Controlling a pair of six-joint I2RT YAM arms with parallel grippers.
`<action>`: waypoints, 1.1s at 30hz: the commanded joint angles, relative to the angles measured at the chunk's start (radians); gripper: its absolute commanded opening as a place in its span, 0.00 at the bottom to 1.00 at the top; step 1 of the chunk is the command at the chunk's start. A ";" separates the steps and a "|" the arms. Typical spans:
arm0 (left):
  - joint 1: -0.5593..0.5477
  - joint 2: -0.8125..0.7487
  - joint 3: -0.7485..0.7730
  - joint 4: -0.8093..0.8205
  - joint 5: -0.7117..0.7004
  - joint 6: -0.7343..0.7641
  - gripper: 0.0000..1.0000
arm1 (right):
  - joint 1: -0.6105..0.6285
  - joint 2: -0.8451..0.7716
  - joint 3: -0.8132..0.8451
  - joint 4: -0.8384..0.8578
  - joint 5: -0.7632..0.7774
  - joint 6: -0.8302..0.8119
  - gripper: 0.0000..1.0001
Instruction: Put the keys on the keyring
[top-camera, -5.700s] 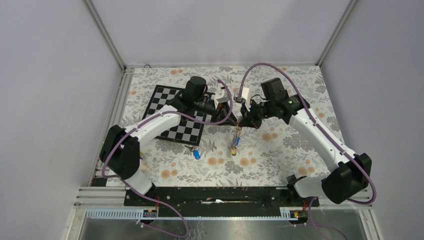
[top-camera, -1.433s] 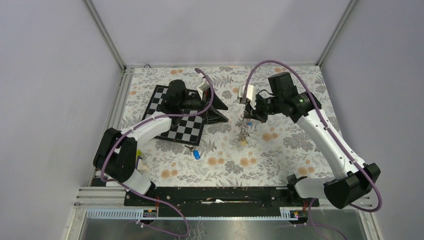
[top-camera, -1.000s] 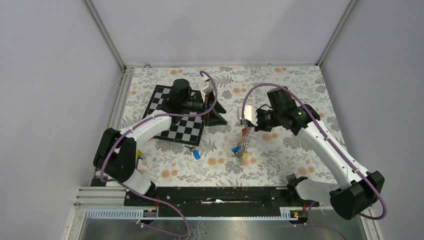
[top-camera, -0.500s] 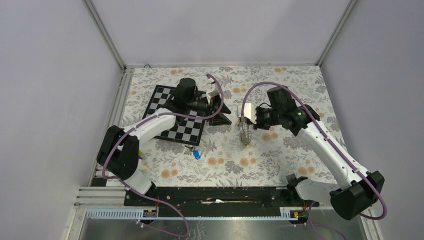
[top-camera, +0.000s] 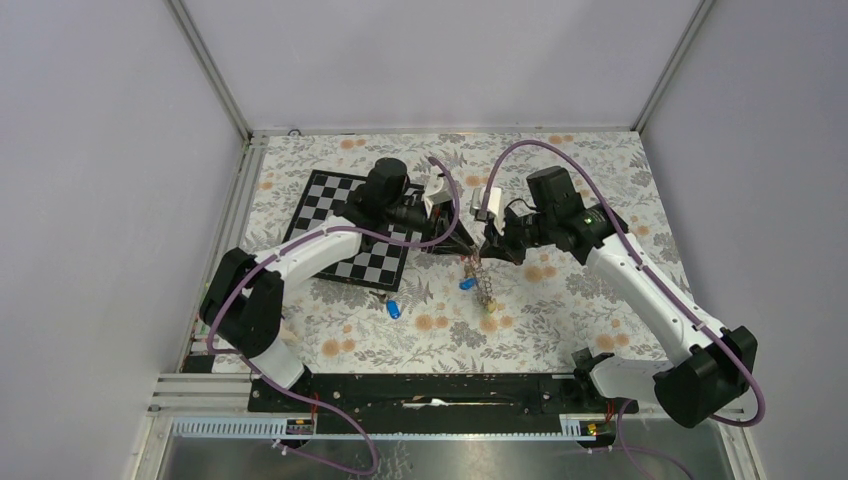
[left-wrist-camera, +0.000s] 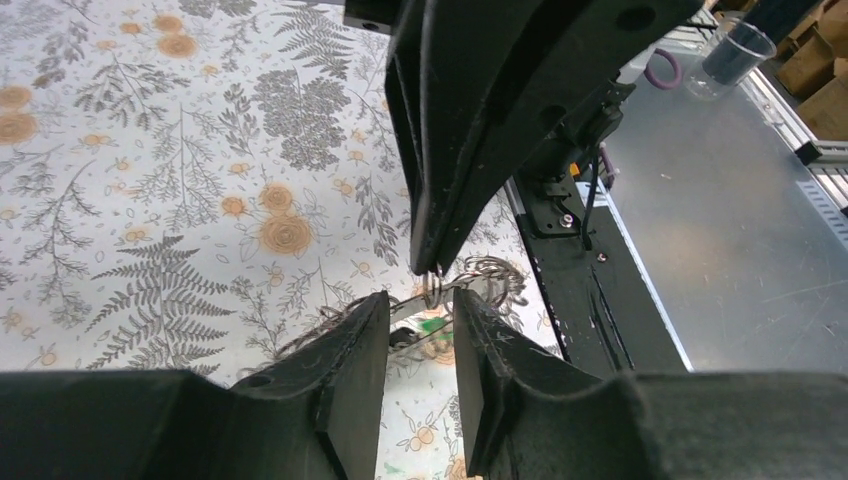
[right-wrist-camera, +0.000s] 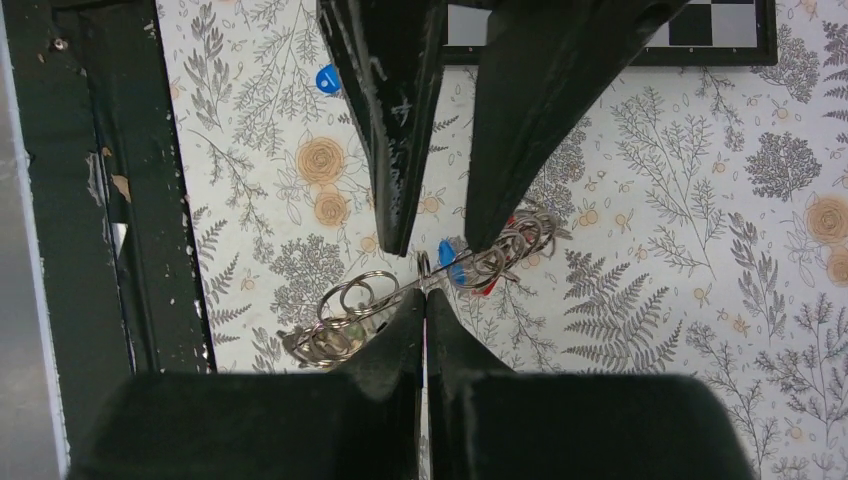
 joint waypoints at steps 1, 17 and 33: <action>-0.012 -0.006 0.039 -0.041 0.051 0.089 0.33 | -0.013 -0.001 0.034 0.073 -0.094 0.076 0.00; -0.049 0.024 0.085 -0.109 0.021 0.142 0.21 | -0.027 -0.002 0.006 0.095 -0.100 0.091 0.00; -0.030 0.000 0.009 0.124 0.096 -0.078 0.00 | -0.141 -0.039 -0.023 0.153 -0.226 0.178 0.31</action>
